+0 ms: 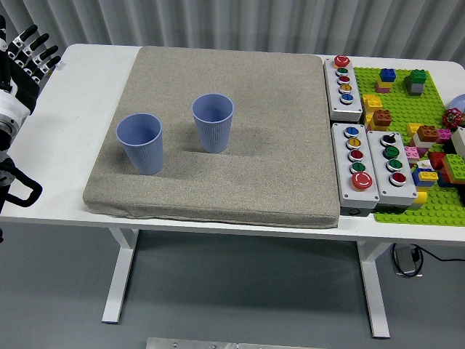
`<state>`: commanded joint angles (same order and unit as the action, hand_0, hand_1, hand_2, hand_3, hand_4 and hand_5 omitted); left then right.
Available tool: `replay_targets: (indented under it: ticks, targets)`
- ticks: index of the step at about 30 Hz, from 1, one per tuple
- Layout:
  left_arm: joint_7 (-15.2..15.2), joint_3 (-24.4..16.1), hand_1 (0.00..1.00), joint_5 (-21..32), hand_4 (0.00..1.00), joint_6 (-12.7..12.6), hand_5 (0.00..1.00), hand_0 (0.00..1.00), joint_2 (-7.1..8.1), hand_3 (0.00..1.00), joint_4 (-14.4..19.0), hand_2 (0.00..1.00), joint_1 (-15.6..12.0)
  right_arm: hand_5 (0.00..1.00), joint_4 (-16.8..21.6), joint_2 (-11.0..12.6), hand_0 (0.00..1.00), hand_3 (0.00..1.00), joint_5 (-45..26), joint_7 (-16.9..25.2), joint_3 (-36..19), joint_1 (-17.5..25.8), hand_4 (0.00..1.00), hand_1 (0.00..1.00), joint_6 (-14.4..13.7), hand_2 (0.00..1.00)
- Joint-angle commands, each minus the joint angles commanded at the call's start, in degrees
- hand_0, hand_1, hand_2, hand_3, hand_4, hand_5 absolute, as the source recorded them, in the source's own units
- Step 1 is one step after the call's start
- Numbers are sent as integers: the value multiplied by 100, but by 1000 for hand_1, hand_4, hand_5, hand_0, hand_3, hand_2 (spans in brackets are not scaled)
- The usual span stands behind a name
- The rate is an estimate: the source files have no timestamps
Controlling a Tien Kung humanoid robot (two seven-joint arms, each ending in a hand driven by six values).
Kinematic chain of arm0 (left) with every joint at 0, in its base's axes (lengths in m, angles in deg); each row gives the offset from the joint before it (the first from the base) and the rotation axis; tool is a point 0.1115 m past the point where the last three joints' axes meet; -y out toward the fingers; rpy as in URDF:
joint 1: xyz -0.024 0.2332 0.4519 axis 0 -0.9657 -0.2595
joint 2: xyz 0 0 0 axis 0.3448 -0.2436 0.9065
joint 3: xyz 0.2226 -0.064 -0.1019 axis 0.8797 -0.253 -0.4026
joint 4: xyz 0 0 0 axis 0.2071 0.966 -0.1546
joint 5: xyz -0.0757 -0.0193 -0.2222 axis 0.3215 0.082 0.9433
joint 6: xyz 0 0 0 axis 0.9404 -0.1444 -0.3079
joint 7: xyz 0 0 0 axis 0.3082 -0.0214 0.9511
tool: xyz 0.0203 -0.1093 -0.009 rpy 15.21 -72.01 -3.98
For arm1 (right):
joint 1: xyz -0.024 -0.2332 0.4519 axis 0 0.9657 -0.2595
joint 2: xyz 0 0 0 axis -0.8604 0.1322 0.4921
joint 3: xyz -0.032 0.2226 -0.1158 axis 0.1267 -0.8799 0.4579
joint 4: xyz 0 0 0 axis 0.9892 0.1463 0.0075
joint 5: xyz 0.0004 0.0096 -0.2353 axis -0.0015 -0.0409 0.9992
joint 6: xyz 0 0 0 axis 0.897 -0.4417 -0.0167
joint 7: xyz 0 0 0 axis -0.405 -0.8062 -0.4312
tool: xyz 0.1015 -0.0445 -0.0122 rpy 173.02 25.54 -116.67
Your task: Pick cup pour cup place
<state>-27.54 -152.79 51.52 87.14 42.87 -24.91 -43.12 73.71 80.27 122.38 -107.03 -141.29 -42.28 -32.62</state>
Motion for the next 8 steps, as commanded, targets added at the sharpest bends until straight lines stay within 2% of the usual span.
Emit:
replay_targets:
  ticks: [8]
  targets:
    - [0,-37,727,-38,834,-8,998,743,-30,818,99,808,-88,317,-2,-3,694,611,35,2,-2,45,2,673,18,611]
